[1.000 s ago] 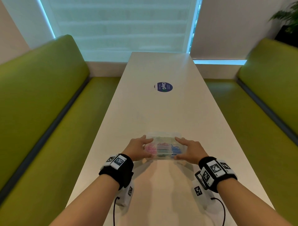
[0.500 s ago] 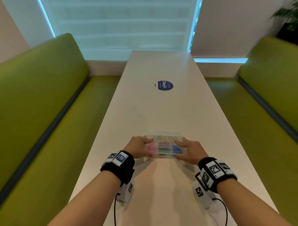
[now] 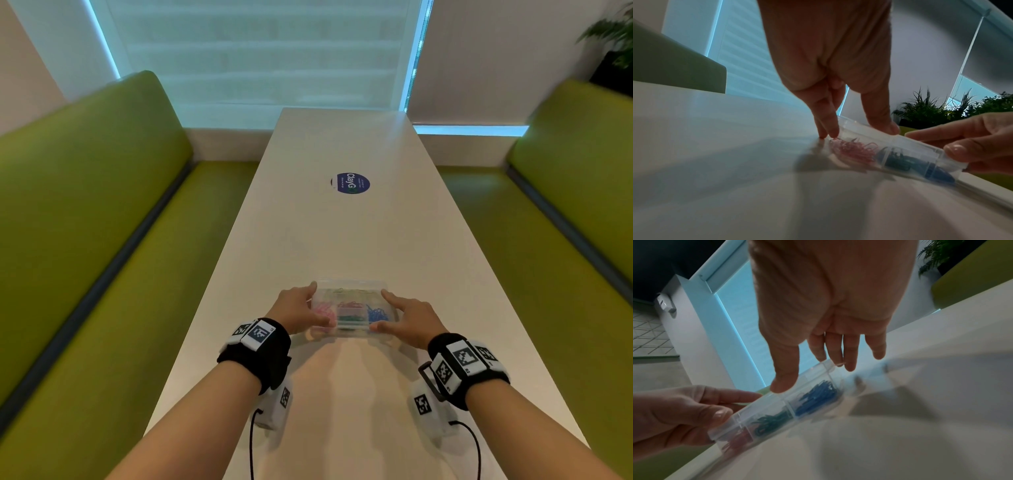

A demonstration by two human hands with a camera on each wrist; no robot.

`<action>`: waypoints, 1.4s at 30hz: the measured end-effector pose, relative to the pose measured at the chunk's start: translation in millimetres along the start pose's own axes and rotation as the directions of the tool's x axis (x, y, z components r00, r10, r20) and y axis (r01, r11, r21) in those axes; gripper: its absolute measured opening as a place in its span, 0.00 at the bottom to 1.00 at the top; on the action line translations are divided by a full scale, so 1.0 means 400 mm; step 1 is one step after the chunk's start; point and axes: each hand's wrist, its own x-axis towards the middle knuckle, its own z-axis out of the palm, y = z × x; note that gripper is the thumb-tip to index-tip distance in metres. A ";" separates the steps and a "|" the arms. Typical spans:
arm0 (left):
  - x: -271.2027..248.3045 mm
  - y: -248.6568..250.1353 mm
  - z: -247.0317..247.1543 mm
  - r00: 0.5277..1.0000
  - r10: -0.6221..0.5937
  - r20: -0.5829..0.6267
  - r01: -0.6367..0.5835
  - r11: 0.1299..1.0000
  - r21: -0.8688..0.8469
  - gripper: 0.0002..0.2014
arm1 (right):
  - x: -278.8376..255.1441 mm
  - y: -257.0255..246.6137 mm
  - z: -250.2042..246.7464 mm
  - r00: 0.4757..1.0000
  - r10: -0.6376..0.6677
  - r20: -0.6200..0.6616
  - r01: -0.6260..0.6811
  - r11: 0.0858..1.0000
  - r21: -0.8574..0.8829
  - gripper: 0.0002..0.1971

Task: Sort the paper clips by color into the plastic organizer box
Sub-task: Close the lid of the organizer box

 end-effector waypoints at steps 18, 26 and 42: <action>0.048 0.005 0.014 0.999 0.013 -0.046 -0.010 0.999 0.052 0.41 | 0.034 0.014 -0.011 1.000 -0.018 -0.004 0.019 1.000 0.017 0.40; 0.046 0.002 0.014 0.999 0.023 -0.041 -0.021 0.999 0.043 0.41 | 0.032 0.009 -0.012 1.000 -0.018 -0.001 0.018 1.000 -0.007 0.40; 0.003 -0.001 0.017 0.991 0.101 -0.093 -0.084 0.982 0.172 0.35 | 0.004 -0.008 -0.016 0.997 0.044 -0.062 -0.047 0.997 -0.055 0.39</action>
